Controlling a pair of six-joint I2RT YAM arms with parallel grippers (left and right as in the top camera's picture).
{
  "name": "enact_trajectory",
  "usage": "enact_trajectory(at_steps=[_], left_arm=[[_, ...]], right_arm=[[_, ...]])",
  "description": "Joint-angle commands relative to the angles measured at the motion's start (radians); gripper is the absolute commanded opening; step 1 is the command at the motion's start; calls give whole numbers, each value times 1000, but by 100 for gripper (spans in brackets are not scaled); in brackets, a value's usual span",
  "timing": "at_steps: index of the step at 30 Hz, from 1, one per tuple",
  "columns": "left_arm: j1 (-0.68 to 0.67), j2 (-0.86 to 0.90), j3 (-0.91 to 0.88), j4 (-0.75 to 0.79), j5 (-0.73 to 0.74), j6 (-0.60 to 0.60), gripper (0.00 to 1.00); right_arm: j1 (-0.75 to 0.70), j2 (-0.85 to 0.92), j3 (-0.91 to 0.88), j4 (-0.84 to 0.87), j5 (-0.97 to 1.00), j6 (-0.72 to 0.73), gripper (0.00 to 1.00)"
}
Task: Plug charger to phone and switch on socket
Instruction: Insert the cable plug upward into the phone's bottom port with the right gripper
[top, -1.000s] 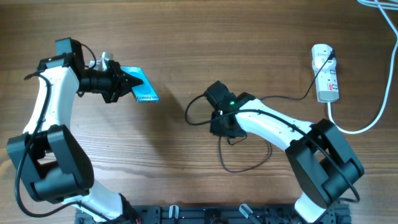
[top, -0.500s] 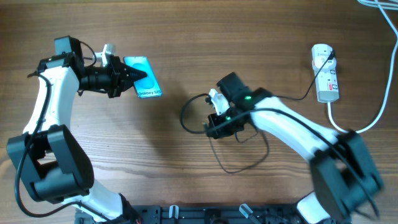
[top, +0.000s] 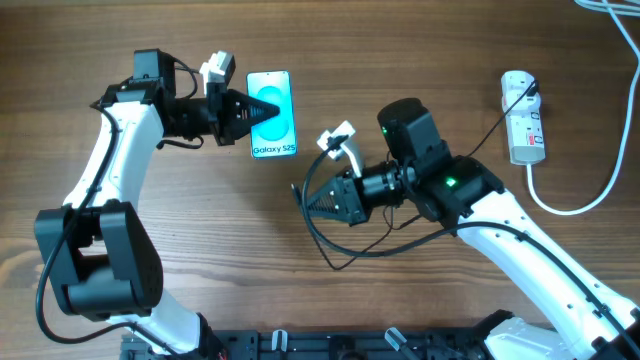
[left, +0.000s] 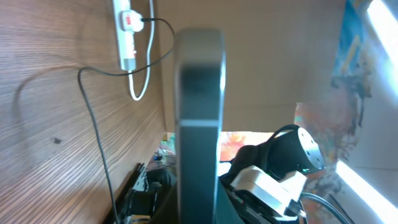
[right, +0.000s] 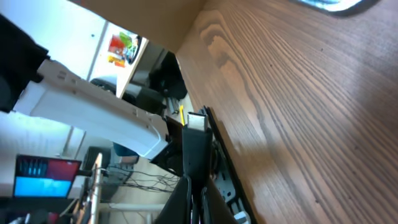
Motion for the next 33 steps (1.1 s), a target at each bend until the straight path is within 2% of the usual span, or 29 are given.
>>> enact_trajectory(at_steps=[1,4,6,9,12,15,24,28,33], left_arm=[[-12,-5,-1,19,76,34,4],[-23,-5,-1,48,-7,33,4],[-40,-5,-1,49,-115,-8,4],[-63,-5,-1,89,-160,-67,4],[-110,-5,-1,181,-252,-237,4],[-172,-5,-1,278,-297,-319,4],[-181,-5,-1,306,-308,-333,4],[-181,-5,-1,303,-308,-232,4],[-156,-5,-1,302,-307,-232,4]], right_arm=[[49,2,10,-1,125,90,4],[77,2,50,-53,243,85,4],[82,2,116,-182,386,35,4],[82,2,156,-219,402,17,4],[83,18,156,-240,402,15,4],[82,26,156,-237,457,60,4],[82,119,156,-186,504,69,4],[81,119,156,-187,516,73,4],[76,119,156,-183,560,100,4]])
